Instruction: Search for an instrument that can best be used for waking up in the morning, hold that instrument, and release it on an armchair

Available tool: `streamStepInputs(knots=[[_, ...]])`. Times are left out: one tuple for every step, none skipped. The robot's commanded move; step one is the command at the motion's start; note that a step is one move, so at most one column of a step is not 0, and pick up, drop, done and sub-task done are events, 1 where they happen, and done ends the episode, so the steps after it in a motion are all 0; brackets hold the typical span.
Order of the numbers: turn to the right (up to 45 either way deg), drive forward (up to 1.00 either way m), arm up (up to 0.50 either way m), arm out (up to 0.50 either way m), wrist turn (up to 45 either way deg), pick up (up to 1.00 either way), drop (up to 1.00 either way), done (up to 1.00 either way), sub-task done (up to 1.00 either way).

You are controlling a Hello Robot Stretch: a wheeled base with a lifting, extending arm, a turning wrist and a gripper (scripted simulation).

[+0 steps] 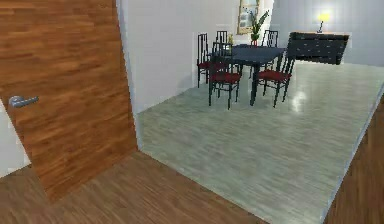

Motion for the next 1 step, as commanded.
streamStepInputs(knots=[[18.0,0.0,0.0,0.0,0.0,0.0,0.0,0.0,0.0]])
